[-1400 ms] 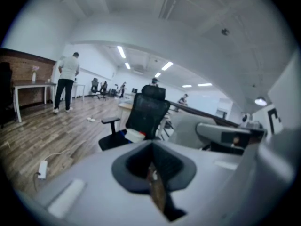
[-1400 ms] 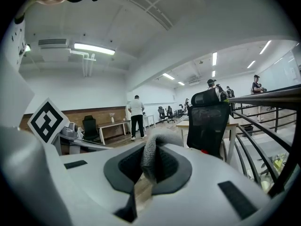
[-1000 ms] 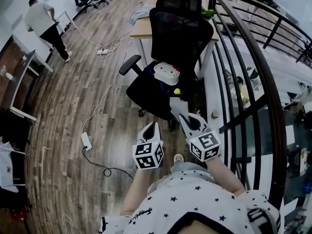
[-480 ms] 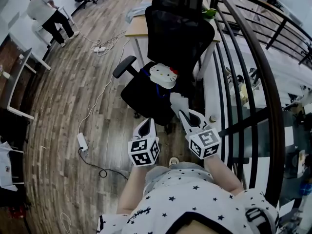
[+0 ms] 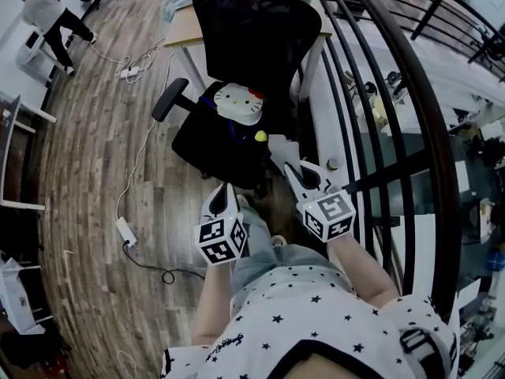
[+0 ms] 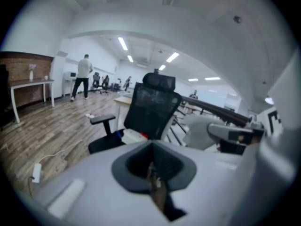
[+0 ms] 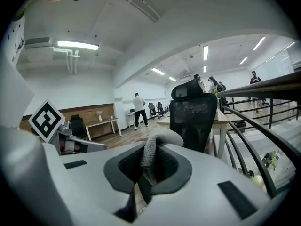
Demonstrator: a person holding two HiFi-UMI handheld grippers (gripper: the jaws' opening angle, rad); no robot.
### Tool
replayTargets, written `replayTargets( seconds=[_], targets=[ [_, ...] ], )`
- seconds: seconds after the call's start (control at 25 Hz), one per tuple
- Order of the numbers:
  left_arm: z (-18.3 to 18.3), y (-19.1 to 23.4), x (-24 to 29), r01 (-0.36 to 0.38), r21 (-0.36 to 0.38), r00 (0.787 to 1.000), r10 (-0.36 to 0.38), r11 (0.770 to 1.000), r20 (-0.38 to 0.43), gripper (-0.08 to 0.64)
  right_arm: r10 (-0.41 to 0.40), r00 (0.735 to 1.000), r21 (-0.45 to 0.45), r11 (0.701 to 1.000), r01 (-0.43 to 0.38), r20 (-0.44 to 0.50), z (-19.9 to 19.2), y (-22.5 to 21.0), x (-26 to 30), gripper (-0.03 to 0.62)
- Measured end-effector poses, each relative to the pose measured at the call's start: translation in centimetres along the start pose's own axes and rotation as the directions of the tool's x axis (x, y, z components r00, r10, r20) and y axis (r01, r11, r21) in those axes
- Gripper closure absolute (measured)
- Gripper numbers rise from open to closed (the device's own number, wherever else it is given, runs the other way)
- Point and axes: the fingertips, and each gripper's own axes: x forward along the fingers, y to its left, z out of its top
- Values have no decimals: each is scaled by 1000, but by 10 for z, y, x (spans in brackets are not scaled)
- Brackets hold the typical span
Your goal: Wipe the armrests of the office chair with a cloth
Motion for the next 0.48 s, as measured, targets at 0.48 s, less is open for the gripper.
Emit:
replayTargets(
  seconds=[0.48],
  targets=[
    [9,12,73,101,58,992,-96,993,-78,557,-133,990,8,991,133,-38,-10,-55,56,566]
  ],
)
